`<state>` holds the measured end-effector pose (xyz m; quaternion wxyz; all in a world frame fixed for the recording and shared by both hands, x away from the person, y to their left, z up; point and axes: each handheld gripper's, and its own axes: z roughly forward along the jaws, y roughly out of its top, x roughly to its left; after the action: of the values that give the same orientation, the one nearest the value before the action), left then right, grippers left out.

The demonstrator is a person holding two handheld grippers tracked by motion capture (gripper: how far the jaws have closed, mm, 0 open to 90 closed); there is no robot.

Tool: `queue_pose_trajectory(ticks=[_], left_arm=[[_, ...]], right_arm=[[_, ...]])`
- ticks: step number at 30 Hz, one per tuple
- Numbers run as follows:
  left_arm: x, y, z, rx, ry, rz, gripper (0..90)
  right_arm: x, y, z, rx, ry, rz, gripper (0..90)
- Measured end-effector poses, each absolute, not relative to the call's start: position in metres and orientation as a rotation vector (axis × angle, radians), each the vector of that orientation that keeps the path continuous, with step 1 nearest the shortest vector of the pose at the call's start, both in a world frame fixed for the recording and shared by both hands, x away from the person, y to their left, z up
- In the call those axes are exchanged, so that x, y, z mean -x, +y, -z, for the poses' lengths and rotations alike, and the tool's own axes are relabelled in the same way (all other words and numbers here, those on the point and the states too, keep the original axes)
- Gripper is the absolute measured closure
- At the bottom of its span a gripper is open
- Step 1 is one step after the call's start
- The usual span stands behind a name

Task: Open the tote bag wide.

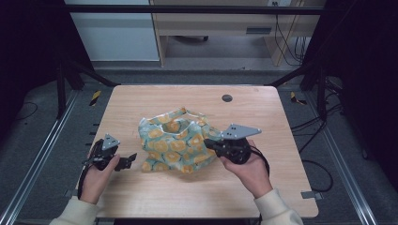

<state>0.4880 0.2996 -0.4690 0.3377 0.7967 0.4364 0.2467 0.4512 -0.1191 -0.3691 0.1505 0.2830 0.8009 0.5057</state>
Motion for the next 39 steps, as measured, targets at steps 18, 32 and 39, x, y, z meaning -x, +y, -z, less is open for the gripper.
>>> queue_pose_trajectory(ticks=[18,32,39], left_arm=[[-0.488,0.298,0.470,-2.075,1.136,-0.643,7.1],[-0.488,0.299,0.470,-2.089,1.134,-0.633,7.1],[-0.489,0.299,0.470,-2.087,1.139,-0.633,7.1]], right_arm=[[-0.418,-0.112,0.435,-0.825,2.458,-1.350,89.5],[-0.417,-0.112,0.450,-0.904,2.425,-1.307,65.1],[-0.420,-0.118,0.421,-0.908,2.335,-1.313,52.8]])
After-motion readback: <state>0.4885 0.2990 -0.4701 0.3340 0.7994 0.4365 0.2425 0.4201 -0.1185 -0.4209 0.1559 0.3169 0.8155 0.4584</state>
